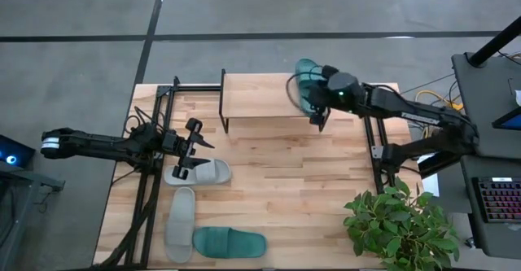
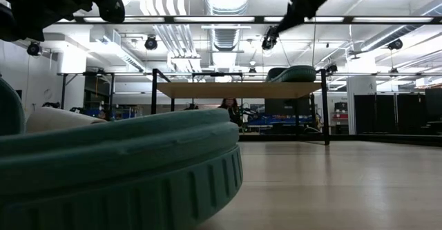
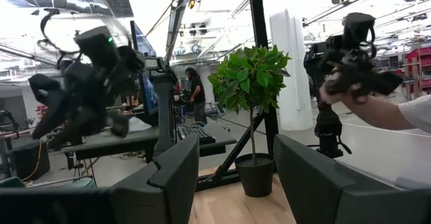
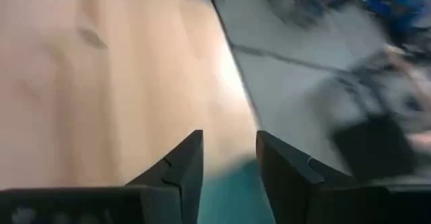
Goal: Pick and place slides into the shelf
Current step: Put the green slide on the shelf
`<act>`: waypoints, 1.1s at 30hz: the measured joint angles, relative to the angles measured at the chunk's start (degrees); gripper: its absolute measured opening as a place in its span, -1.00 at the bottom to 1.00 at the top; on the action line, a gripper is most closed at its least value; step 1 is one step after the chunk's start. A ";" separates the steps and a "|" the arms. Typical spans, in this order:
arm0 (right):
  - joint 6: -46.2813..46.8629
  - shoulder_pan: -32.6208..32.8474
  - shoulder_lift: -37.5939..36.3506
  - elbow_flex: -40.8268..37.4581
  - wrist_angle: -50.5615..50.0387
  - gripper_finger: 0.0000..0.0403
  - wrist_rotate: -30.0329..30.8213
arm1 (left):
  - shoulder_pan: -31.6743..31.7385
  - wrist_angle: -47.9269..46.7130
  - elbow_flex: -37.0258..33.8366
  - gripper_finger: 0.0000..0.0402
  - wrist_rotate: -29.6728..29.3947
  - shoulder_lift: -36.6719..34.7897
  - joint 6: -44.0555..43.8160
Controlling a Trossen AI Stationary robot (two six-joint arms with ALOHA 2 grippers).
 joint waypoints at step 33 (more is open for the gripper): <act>15.94 20.96 5.80 -2.16 21.59 -0.45 -19.92 | 0.00 -0.12 -0.02 -0.11 1.01 0.99 -5.53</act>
